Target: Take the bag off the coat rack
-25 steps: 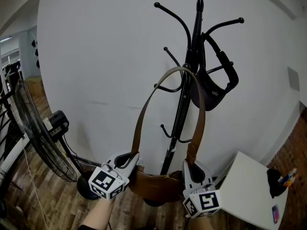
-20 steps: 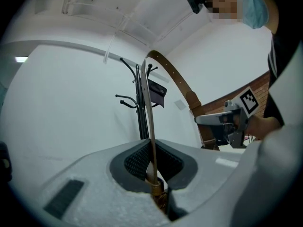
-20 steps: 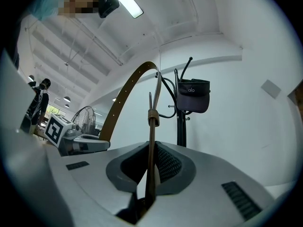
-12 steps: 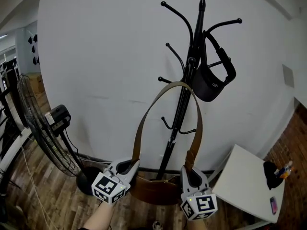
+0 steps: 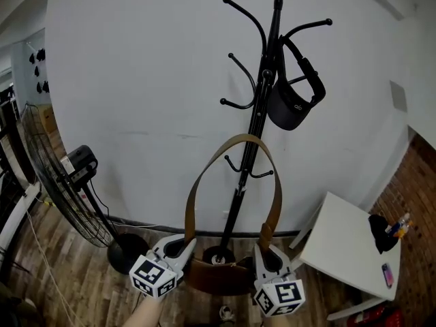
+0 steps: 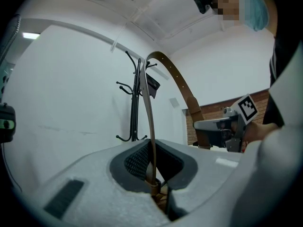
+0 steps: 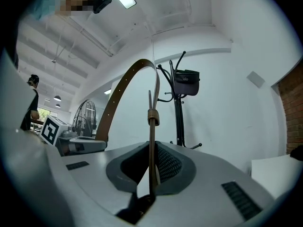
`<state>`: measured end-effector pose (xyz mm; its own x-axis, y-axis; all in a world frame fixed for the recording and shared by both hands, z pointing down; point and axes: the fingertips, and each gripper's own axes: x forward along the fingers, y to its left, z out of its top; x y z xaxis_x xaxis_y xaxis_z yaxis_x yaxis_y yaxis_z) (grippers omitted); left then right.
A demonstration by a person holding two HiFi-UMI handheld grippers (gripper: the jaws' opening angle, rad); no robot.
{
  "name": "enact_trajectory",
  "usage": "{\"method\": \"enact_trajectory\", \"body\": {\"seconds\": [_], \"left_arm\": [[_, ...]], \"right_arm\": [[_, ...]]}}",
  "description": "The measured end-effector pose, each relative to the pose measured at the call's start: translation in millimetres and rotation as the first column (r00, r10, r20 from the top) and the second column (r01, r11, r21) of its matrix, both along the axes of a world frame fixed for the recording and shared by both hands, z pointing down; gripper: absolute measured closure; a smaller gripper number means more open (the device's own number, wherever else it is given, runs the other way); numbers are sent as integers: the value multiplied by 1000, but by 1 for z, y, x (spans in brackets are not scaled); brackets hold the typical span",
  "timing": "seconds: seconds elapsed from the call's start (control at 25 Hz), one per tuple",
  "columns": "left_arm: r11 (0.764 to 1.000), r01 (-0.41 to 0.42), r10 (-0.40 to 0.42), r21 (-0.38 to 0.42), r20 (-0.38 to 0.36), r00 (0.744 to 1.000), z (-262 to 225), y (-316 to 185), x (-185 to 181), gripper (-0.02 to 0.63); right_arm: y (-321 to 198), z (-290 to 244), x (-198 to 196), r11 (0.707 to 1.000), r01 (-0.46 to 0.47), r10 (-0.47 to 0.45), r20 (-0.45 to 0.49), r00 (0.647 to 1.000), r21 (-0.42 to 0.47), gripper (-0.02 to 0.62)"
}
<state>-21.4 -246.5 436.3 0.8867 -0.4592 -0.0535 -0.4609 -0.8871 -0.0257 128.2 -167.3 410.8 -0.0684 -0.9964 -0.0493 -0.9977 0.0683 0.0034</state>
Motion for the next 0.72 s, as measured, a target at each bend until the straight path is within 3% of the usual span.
{"method": "enact_trajectory", "body": {"seconds": [0.72], "left_arm": [[992,-88,94,-89,63,994,52,48,-7,592]], "right_arm": [[49,57,-19,992,-64,68,39,997,-109,569]]}}
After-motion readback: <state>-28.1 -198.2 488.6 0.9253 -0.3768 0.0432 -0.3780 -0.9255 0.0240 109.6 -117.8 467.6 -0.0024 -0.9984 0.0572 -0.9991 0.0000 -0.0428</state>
